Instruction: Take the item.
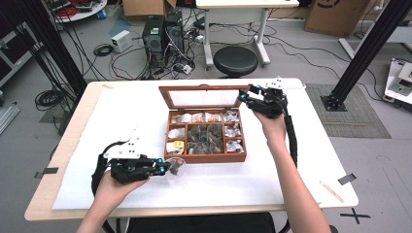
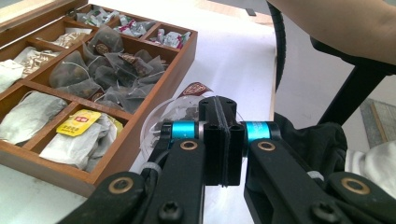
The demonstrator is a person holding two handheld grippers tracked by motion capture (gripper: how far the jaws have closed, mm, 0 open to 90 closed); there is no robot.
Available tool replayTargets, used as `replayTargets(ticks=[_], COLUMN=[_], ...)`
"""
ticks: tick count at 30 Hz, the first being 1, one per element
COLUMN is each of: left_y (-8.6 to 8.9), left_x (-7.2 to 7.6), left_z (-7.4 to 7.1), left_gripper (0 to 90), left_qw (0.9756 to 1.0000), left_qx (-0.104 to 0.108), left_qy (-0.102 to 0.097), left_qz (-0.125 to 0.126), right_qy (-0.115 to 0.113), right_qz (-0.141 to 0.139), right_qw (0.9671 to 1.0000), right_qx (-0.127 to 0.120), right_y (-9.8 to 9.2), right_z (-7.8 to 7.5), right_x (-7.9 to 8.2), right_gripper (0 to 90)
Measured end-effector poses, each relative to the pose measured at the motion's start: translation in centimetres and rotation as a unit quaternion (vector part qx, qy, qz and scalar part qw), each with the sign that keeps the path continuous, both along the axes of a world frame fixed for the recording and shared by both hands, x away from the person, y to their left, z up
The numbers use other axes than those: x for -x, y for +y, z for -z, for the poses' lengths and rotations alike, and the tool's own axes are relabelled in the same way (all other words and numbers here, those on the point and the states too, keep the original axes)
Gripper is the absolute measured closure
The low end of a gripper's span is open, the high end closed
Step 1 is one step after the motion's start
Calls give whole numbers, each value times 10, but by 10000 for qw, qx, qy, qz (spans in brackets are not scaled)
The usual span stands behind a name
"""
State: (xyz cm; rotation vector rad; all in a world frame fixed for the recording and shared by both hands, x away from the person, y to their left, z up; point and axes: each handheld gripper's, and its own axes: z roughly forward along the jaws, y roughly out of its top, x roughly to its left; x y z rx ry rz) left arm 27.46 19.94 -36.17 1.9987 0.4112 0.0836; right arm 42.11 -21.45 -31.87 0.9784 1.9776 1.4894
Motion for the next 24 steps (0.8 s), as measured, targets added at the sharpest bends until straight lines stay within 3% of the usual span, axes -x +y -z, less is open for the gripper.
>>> replayTargets(ticks=[14, 20, 24], left_y=[-3, -5, -2], left_x=[2, -1, -6], left_z=[3, 3, -1], left_gripper=[884, 721, 562], left_qw=[9999, 10000, 9996], left_qx=[-97, -36, 36], left_qy=[26, 58, 46], left_qz=[50, -67, -278], right_qy=[0, 2, -4], right_qz=[-4, -3, -5], right_qw=[10000, 10000, 10000], right_qx=[7, 17, 22], right_y=[0, 0, 0], right_z=[0, 0, 0], right_x=[0, 0, 0], right_gripper=[513, 513, 513])
